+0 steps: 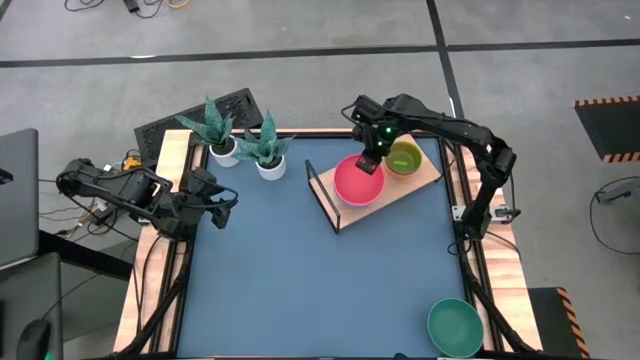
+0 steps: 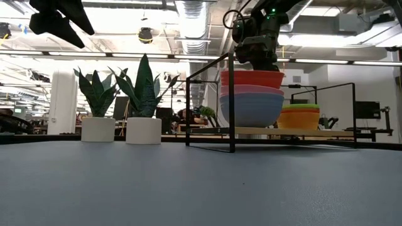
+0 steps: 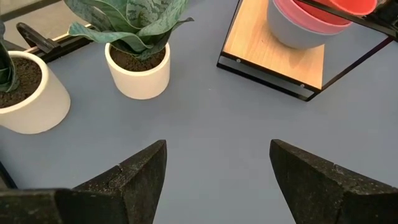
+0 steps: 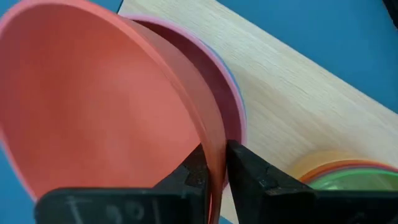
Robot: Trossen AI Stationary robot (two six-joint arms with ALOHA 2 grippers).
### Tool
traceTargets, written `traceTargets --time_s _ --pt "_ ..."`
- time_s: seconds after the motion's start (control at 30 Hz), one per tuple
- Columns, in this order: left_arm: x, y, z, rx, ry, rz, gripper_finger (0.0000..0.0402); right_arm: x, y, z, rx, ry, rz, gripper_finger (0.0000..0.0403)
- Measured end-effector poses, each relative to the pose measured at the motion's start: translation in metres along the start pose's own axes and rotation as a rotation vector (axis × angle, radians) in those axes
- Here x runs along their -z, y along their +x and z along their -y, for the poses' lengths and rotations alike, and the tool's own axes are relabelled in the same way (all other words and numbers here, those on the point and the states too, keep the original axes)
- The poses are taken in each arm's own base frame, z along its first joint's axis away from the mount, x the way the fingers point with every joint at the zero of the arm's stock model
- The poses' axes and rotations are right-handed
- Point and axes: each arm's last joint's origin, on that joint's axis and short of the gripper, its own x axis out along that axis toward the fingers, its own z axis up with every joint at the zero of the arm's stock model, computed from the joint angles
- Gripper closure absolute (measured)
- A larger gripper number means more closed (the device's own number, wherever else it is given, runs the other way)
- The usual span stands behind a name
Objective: Place and stack bowls onto a shelf
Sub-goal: Stack the large orange bowl on top of the large pink bowl on the shelf
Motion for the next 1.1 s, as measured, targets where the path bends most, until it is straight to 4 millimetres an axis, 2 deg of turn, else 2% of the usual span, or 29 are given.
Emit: traceTargets --time_s 0.13,0.37,0.47,0.53,0.7,0.83,0.9,0.97,1.1 --pt "0.000 0.000 0.000 0.000 0.000 0.000 0.0132 0.000 0.000 0.000 0.000 -0.019 0.000 0.0306" --pt "0.000 0.000 0.000 0.001 0.000 -0.001 0.0132 -0.001 0.000 0.001 0.003 -0.024 0.012 0.0209" --pt "0.000 0.000 0.000 0.002 0.000 -0.003 0.0132 -0.004 -0.002 0.002 0.007 -0.027 0.041 0.0183" --pt "0.000 0.000 0.000 0.002 0.000 -0.003 0.0132 -0.004 -0.013 0.003 0.010 -0.024 0.076 0.0177" --pt "0.000 0.000 0.000 0.005 -0.002 -0.006 0.0132 0.002 -0.055 0.000 0.010 -0.003 0.258 0.0183" --pt "0.000 0.000 0.000 0.005 -0.014 -0.007 0.0132 0.021 -0.091 -0.010 -0.033 -0.005 0.534 0.0199" --pt "0.000 0.000 0.000 0.004 -0.014 -0.006 0.0132 0.037 -0.099 -0.014 -0.055 -0.017 0.670 0.0208" --pt "0.000 0.000 0.000 0.003 -0.014 -0.004 0.0132 0.057 -0.093 -0.017 -0.080 -0.014 0.763 0.0217" --pt "0.000 0.000 0.000 -0.001 -0.005 0.002 0.0132 0.090 -0.062 -0.018 -0.130 0.033 0.855 0.0232"
